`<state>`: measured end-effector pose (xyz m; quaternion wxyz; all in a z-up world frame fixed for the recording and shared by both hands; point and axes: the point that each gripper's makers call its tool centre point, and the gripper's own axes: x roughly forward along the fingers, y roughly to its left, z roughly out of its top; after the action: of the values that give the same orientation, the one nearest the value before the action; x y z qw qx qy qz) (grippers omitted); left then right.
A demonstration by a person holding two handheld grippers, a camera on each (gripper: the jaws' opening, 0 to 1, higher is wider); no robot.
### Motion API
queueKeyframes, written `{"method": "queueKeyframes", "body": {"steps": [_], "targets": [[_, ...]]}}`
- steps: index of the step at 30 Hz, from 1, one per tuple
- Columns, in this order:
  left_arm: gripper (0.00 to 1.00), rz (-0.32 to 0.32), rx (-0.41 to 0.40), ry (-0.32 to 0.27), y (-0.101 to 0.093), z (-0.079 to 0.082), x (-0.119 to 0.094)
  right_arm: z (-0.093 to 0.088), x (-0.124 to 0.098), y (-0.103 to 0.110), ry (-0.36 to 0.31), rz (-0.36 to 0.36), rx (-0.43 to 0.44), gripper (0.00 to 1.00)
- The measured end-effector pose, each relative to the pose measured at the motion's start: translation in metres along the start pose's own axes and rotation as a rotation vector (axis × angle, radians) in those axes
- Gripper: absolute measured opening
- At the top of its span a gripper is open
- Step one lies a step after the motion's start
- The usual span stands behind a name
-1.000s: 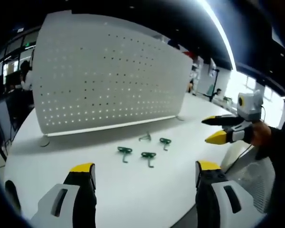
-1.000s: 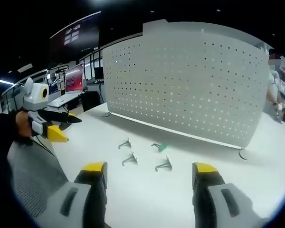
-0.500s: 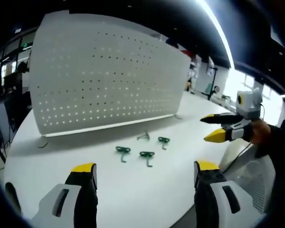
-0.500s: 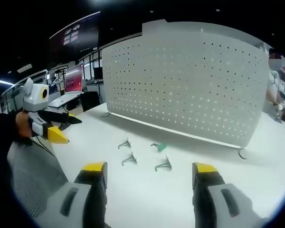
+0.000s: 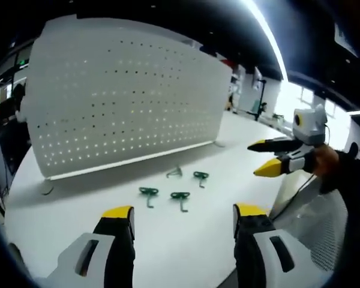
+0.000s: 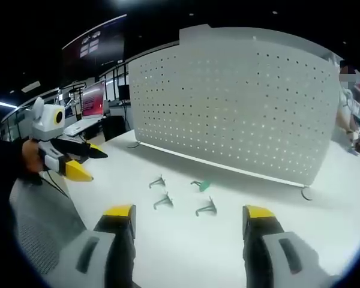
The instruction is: Insert the hook assembly into the mounting plate slot until the hook locks in place.
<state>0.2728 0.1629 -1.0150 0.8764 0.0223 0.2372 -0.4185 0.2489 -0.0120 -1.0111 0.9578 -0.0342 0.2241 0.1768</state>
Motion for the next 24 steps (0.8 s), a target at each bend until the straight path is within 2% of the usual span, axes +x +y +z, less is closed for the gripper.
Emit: {"method": "queueKeyframes", "body": {"steps": [8, 16, 24], "targets": [[0.54, -0.049, 0.064, 0.03, -0.003, 0.004, 0.015, 0.0, 0.0, -0.001, -0.004, -0.001, 0.004, 0.69], [0.49, -0.084, 0.15, 0.056, -0.005, 0.008, 0.033, 0.0, 0.0, -0.001, -0.002, 0.0, 0.004, 0.69], [0.38, -0.134, 0.229, 0.098, -0.011, 0.004, 0.052, 0.0, 0.001, 0.0, 0.0, 0.0, 0.002, 0.69]]}}
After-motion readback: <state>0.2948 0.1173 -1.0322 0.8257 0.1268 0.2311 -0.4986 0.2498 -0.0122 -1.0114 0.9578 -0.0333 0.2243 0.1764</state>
